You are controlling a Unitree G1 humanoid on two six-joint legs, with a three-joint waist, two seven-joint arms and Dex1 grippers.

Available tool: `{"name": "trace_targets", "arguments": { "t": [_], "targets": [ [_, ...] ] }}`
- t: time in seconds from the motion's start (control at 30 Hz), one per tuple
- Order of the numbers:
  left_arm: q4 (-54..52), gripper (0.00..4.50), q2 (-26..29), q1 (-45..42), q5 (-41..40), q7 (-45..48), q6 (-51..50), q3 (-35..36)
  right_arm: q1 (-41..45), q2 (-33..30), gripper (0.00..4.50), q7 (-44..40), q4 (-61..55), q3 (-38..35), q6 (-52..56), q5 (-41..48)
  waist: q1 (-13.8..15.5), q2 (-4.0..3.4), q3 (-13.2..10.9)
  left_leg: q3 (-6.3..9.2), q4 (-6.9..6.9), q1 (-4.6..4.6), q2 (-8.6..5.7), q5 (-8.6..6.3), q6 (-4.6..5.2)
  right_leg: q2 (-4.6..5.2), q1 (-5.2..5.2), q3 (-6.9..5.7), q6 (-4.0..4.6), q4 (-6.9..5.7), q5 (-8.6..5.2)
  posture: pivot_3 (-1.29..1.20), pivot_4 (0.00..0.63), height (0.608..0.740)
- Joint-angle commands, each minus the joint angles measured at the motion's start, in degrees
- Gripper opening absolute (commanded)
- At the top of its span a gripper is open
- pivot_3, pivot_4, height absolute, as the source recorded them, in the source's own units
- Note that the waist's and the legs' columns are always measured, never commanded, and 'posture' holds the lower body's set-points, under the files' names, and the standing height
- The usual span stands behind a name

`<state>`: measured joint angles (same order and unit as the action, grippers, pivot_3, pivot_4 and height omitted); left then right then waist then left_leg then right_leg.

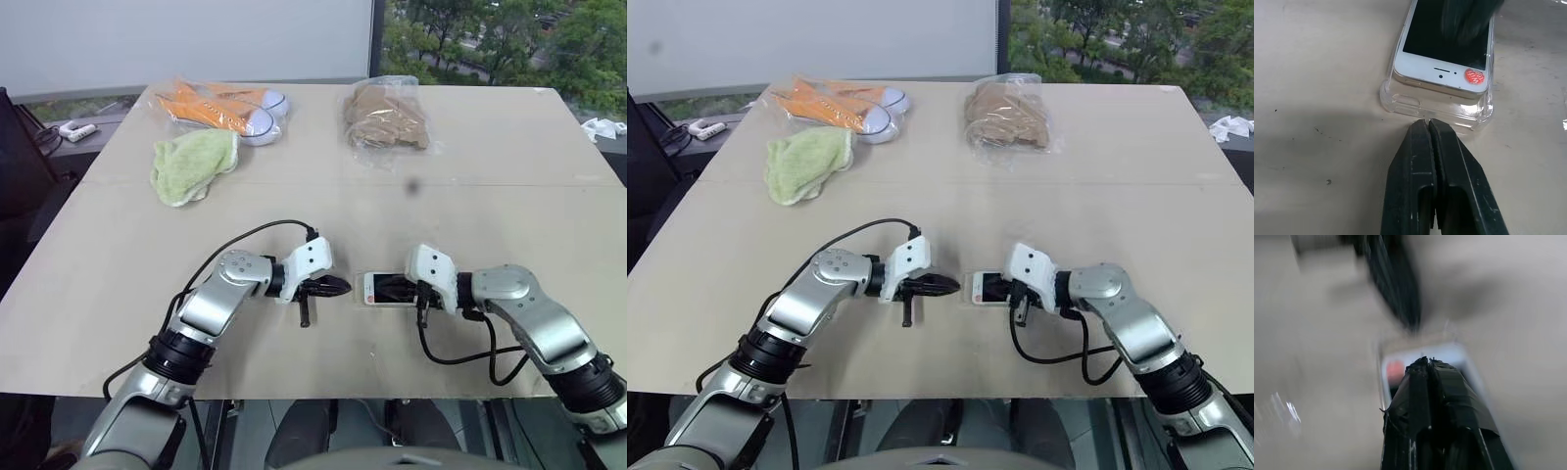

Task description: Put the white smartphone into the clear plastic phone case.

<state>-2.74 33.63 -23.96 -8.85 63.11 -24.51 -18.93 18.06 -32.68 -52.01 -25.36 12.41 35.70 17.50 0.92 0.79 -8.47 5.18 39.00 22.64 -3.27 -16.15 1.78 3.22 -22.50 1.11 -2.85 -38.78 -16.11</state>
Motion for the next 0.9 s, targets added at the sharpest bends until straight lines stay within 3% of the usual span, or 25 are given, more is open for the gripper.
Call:
{"name": "trace_targets", "arguments": {
  "t": [0.03, 0.17, 0.33, 0.67, 0.9],
  "targets": [
    [1.5, 0.07, 0.4, 1.3, 2.3, -1.5, -1.0, -1.5, 1.1, -4.6, 0.00, -0.1, -9.0, -11.1, 7.9, 8.9, 0.1, 0.03, 0.0, 0.03, 0.00, 0.00, 0.00, 0.00, 0.00, 0.01, 0.02, -0.03, 0.00, 0.01, 0.00, 0.00, 0.150, 0.740],
    [1.3, 0.07, 0.4, 1.1, 2.4, -1.6, -1.0, -1.7, -3.8, -16.0, 0.00, -3.0, -5.7, -17.0, 8.2, 7.1, 0.3, 0.09, 0.1, 0.19, -0.01, 0.00, -0.02, -0.02, 0.02, 0.04, 0.18, -0.21, 0.00, 0.23, 0.00, 0.00, 0.150, 0.740],
    [0.7, 0.07, 0.3, 0.9, 2.4, -1.6, -1.2, -1.9, -7.9, -28.8, 0.00, -6.2, 0.3, -12.6, 1.8, -1.6, -0.1, -0.22, 0.2, 0.11, -0.06, -0.06, -0.03, -0.14, 0.24, 0.06, 0.27, -0.17, 0.00, 0.27, 0.00, 0.00, 0.150, 0.740],
    [-0.8, 0.07, -0.1, 1.2, 2.4, -2.2, -1.8, -2.3, 2.3, -31.6, 0.00, -10.9, -0.3, 3.1, 0.1, -11.2, 0.0, -0.29, 0.2, 0.13, -0.13, -0.18, 0.00, -0.07, 0.12, 0.06, 0.41, -0.21, 0.00, 0.38, 0.00, 0.00, 0.150, 0.740],
    [-0.5, 0.07, -0.8, 1.7, 2.6, -2.9, -1.1, -2.3, 10.1, -30.2, 0.00, -15.7, 0.0, 10.7, 2.5, -15.2, 0.3, -0.31, 0.2, 0.19, -0.14, -0.13, 0.00, -0.01, 0.02, 0.06, 0.39, -0.28, -0.01, 0.50, 0.00, 0.00, 0.150, 0.740]
  ]
}}
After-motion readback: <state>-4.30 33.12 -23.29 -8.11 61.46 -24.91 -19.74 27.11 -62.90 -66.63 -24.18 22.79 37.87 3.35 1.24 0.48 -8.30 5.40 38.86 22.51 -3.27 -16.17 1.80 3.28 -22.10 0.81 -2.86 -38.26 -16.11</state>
